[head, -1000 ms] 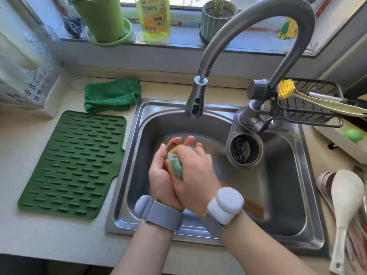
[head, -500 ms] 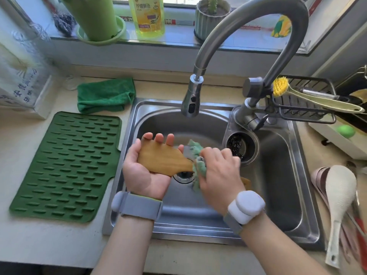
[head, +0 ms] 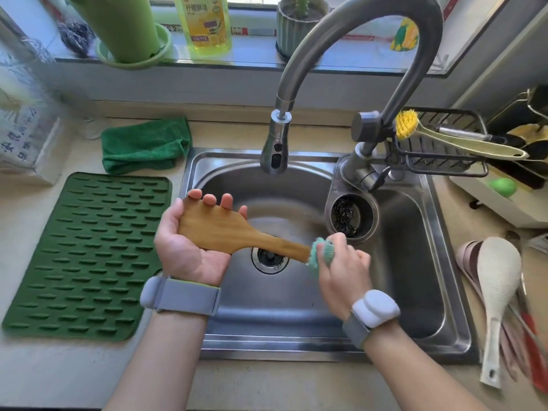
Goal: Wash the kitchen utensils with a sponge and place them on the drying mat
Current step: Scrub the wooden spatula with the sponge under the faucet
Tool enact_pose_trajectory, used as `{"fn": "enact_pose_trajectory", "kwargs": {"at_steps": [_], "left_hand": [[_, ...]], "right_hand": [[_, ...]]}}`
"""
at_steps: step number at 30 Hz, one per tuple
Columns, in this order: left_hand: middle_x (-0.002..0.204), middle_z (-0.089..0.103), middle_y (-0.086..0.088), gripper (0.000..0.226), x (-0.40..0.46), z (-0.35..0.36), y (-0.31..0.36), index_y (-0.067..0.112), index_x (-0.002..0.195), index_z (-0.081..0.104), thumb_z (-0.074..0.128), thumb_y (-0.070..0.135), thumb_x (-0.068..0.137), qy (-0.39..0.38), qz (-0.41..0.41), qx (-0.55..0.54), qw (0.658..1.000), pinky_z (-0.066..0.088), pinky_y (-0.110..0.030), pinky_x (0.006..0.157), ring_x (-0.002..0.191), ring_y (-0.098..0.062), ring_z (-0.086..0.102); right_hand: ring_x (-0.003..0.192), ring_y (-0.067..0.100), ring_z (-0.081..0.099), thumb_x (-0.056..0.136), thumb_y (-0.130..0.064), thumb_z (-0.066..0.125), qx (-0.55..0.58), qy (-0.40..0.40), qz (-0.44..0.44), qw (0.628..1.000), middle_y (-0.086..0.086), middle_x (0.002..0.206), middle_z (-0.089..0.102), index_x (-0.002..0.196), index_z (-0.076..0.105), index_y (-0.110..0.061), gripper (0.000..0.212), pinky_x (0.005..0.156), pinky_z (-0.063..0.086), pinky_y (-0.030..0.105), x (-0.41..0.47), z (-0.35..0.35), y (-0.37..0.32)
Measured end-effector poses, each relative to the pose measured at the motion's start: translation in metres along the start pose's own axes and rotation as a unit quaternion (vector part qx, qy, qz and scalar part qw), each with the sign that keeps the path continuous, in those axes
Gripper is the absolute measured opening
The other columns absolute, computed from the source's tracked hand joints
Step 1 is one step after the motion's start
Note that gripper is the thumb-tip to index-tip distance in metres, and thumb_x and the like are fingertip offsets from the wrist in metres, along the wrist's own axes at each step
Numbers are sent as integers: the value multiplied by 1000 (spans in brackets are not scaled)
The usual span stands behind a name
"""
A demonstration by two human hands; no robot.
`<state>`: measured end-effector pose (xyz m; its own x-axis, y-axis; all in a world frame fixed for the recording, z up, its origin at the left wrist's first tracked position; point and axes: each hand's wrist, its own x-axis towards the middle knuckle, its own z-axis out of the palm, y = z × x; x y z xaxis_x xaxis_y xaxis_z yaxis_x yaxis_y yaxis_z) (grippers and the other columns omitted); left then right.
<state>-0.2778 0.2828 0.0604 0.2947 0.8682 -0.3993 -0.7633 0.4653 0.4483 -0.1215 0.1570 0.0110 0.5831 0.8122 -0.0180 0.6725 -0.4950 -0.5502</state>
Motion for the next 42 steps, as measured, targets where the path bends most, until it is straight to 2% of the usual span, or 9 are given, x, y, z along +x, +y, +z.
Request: {"fn": "enact_pose_trajectory", "kwargs": {"at_steps": [7,12,17,21,25,31,35,39,42], "left_hand": [[83,56,1,26,2,9,1,18,84,61,43,36,91,-16,-29,-4,999,44,-57,97,93,-29,60],[86,59,0,27,8,2,9,19,87,61,43,38,92,-12,-39,17,999,41,-58,100,97,-30,62],[116,63,-14,43,1,0,-9,12,105,60,56,50,86,58,-90,60,992,41,-57,102,117,-35,59],[92,64,-11,8,-19,-6,-48,8,95,57,52,14,97,95,-86,244,961,53,-48,91,92,-25,64],[84,62,-9,11,-17,-12,-46,5,91,56,48,7,99,171,-12,292,941,58,-29,64,69,-13,65],[79,63,-9,10,-16,-36,13,3,86,58,54,5,96,162,43,385,908,59,-34,69,73,-19,64],[71,71,-3,5,-12,-59,70,4,87,61,61,4,92,156,52,478,863,59,-31,61,62,-13,67],[85,72,-6,29,12,-90,135,0,114,61,69,11,88,182,36,601,777,59,-43,78,75,-24,68],[88,71,-1,38,34,-112,171,6,120,61,72,18,86,183,12,672,717,58,-35,76,76,-23,67]], "right_hand": [[68,26,47,92,-34,35,25,8,-174,984,0,73,53,87,45,-19,19,74,32,39,4,8,-67],[79,36,53,96,-47,26,22,-35,-53,998,9,83,60,97,43,-17,34,64,27,35,-1,-3,-10],[77,39,55,94,-47,31,23,-44,-54,997,12,80,61,99,41,-14,35,60,37,39,5,-7,-13],[77,40,53,95,-36,44,42,-73,-52,995,9,80,58,94,36,-18,20,57,36,38,6,-8,-14],[75,39,52,91,-30,54,67,-122,-88,986,6,84,60,93,39,-18,19,58,40,38,-3,-4,-18],[70,34,54,94,-31,50,89,-88,-81,989,-1,70,52,95,47,-16,15,59,39,35,8,2,-47],[58,6,51,94,-36,52,185,-101,-21,977,-9,63,55,88,49,-17,19,55,32,28,10,11,-81],[71,18,58,88,-49,55,237,-100,55,965,-6,71,61,82,52,-18,32,66,44,32,13,33,-111],[73,22,59,85,-59,49,295,-122,124,940,-4,74,60,80,52,-18,41,64,47,36,12,55,-142]]}}
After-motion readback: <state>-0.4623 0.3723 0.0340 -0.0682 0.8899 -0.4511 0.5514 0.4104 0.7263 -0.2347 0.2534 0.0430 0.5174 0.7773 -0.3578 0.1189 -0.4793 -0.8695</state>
